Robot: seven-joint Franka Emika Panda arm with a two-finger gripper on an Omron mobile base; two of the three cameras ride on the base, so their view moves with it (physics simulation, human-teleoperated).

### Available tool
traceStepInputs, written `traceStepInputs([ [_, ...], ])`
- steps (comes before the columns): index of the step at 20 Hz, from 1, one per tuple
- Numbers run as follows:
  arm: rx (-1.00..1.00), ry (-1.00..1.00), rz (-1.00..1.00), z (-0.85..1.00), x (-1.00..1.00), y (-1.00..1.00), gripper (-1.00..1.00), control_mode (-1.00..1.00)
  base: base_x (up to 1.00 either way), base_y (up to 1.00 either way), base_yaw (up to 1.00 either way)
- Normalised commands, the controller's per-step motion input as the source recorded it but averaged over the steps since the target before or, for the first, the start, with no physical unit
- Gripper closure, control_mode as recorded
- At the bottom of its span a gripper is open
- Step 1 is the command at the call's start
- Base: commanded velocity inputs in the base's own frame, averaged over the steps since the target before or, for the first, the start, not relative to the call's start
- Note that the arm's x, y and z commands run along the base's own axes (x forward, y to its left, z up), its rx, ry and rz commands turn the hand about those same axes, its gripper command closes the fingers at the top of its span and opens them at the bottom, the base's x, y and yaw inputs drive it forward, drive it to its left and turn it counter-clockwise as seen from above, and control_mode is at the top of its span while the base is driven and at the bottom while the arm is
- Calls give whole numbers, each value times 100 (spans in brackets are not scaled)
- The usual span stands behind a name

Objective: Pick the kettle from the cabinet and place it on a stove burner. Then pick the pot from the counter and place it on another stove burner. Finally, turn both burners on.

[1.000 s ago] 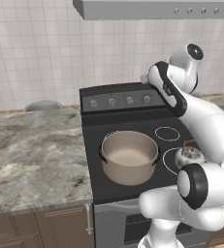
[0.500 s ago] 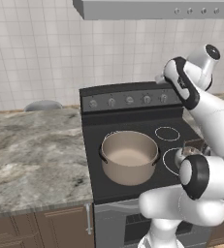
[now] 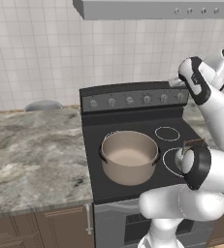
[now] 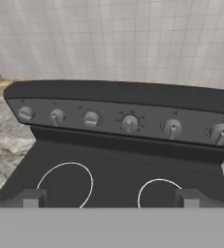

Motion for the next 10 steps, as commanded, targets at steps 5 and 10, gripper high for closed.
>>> traceStepInputs([
  [5,0,0,0,-30,0,-29,-100,-100,0,0,0],
  [10,0,0,0,-20,9,-32,-100,-100,0,0,0],
])
